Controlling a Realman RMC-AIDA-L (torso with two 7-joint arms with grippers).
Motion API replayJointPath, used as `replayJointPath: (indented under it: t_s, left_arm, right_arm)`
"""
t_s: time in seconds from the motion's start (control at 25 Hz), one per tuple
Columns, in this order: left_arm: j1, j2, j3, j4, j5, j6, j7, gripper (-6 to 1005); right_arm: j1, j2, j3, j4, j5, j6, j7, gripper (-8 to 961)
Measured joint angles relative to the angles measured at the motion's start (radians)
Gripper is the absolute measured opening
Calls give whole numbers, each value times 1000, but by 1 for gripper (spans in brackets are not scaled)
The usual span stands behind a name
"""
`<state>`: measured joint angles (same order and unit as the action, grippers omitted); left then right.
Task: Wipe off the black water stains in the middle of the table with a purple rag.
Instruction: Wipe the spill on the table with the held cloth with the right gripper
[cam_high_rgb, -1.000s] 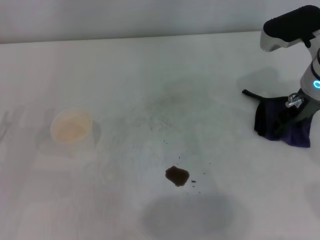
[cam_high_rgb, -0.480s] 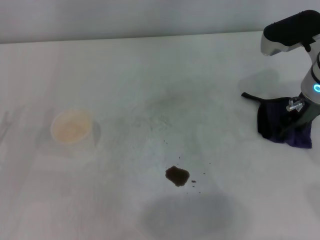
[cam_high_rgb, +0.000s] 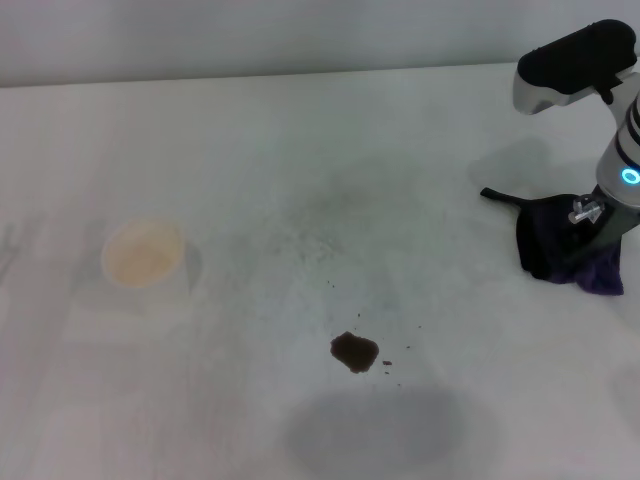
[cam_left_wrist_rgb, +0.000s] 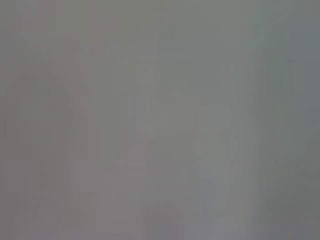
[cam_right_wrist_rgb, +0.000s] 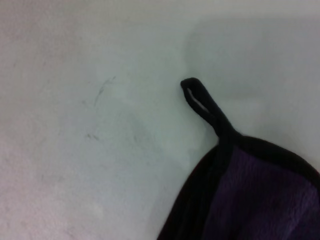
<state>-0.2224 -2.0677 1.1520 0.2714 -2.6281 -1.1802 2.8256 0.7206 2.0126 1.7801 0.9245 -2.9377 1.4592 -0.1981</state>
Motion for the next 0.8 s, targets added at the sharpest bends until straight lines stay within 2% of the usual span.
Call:
replayJointPath:
  t_s: [0.2, 0.36, 0.8]
  left_arm:
    - [-1, 1, 0, 0, -2, 11, 0, 862]
    - [-5, 1, -3, 0, -3, 12, 0, 862]
    - [-12, 2, -39, 2, 3, 12, 0, 861]
  right_arm:
    - [5, 0, -58, 10, 7, 2, -3, 97]
    - [11, 6, -131, 33, 20, 4, -5, 97]
    - [-14, 8, -313, 163, 199, -52, -8, 98]
